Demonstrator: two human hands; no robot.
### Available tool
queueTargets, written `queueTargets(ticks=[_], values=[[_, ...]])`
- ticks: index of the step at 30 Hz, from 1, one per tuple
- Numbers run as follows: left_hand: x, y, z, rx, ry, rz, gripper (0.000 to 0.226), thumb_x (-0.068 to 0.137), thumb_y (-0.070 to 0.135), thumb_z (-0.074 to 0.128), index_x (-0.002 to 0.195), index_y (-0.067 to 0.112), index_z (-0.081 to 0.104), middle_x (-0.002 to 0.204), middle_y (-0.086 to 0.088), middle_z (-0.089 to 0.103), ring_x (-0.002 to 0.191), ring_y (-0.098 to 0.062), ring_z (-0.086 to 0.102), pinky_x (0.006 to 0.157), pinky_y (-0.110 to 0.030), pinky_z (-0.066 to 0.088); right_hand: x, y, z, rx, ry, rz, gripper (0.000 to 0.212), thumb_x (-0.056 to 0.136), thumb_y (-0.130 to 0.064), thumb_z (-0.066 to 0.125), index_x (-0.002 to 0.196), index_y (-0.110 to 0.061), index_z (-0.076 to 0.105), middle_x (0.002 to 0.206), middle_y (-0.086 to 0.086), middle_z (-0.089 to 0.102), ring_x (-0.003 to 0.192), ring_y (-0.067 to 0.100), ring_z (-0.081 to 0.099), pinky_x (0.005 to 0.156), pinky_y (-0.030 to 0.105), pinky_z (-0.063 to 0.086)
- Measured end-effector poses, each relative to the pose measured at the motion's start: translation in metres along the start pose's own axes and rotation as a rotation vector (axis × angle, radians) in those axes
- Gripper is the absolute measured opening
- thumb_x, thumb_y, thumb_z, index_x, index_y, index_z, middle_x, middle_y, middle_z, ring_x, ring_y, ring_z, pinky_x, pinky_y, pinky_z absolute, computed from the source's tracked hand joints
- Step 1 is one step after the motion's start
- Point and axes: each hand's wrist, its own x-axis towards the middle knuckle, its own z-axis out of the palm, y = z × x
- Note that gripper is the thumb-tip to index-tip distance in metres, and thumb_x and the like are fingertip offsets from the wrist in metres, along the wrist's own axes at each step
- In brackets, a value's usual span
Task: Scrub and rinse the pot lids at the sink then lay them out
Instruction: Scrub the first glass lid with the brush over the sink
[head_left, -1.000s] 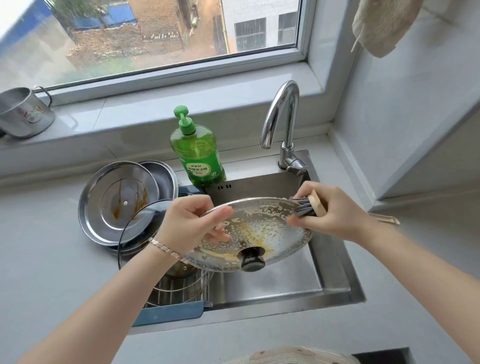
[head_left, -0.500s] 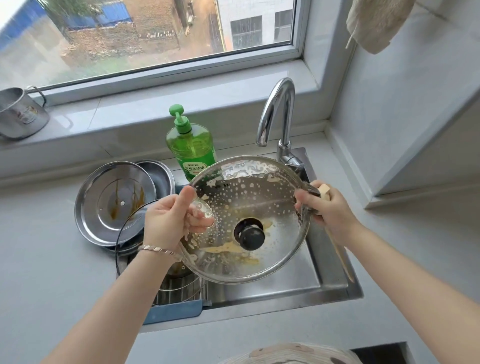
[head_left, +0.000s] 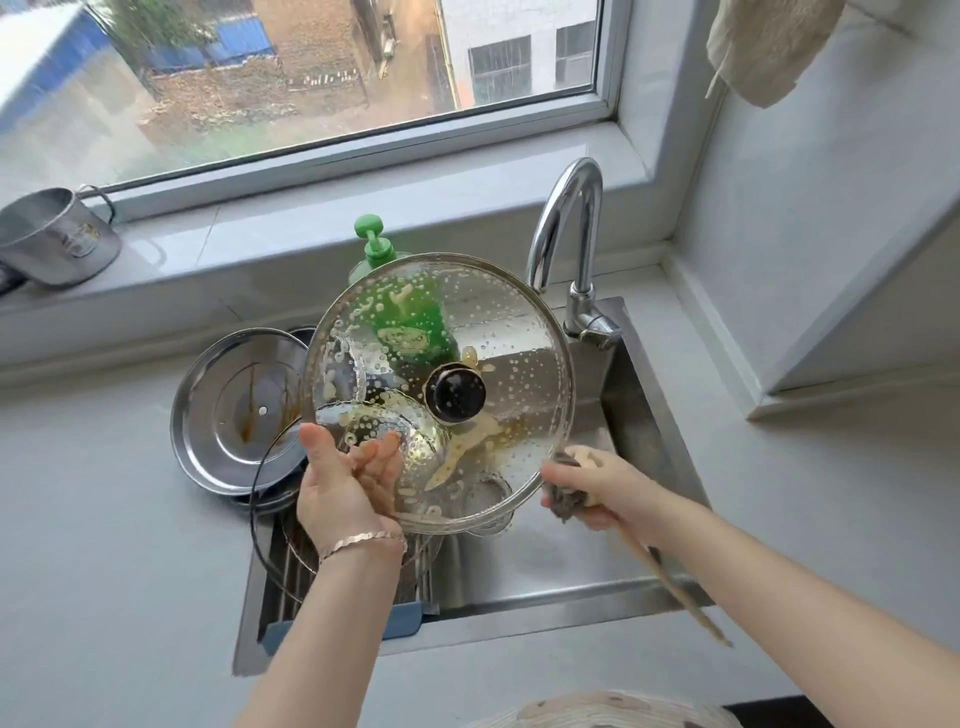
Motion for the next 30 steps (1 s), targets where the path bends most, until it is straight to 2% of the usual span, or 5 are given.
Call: queueTargets(ticks=[11, 16, 20, 24, 30], values=[[0.014, 0.028, -0.016, 0.804, -0.737, 1.186, 0.06, 0.077, 0.054, 0.064, 0.049, 0.002, 0.054, 0.041, -0.006, 0.051, 0.041, -0.013, 0.051, 0.036, -0.021, 0.038, 0.01, -0.033, -0.031, 0.715, 0.161, 0.373, 0.051, 0.074, -0.044, 0.069, 0.1, -0.009, 0.044, 0.082, 0.028, 0.054, 0.032, 0.003, 0.036, 0.028, 0.01, 0.03], [0.004, 0.005, -0.003, 0.915, -1.006, 1.554, 0.062, 0.086, 0.052, 0.054, 0.048, 0.003, 0.05, 0.044, -0.002, 0.044, 0.04, -0.011, 0.037, 0.036, -0.022, 0.035, 0.012, -0.04, -0.028, 0.579, 0.069, 0.454, 0.065, 0.056, -0.033, 0.078, 0.104, -0.002, 0.048, 0.09, 0.022, 0.06, 0.045, 0.017, 0.053, 0.026, 0.013, 0.031], [0.007, -0.018, -0.013, 0.91, -1.24, 1.801, 0.039, 0.091, 0.047, 0.05, 0.072, 0.014, 0.044, 0.057, -0.002, 0.061, 0.045, -0.013, 0.059, 0.042, -0.023, 0.049, 0.003, -0.032, -0.037, 0.601, 0.086, 0.397, 0.027, 0.069, -0.002, 0.055, 0.093, 0.008, 0.056, 0.068, 0.014, 0.064, 0.048, 0.019, 0.062, 0.064, 0.014, 0.048], [0.018, -0.028, -0.029, 1.004, -1.254, 1.539, 0.044, 0.086, 0.061, 0.046, 0.078, 0.018, 0.045, 0.076, 0.0, 0.068, 0.074, -0.014, 0.068, 0.068, -0.029, 0.056, -0.007, -0.031, -0.039, 0.545, 0.11, 0.259, 0.022, 0.079, 0.008, 0.039, 0.096, 0.016, 0.05, 0.069, 0.019, 0.064, 0.052, 0.02, 0.066, 0.062, 0.023, 0.055], [0.024, -0.034, -0.028, 1.127, -0.519, 0.071, 0.058, 0.086, 0.038, 0.06, 0.134, 0.015, 0.035, 0.136, -0.002, 0.04, 0.125, -0.021, 0.042, 0.105, -0.042, 0.037, -0.014, -0.019, -0.053, 0.212, 0.286, 0.129, 0.013, 0.082, 0.014, 0.042, 0.074, 0.009, 0.05, 0.092, 0.022, 0.069, 0.07, 0.021, 0.071, 0.062, 0.02, 0.054]])
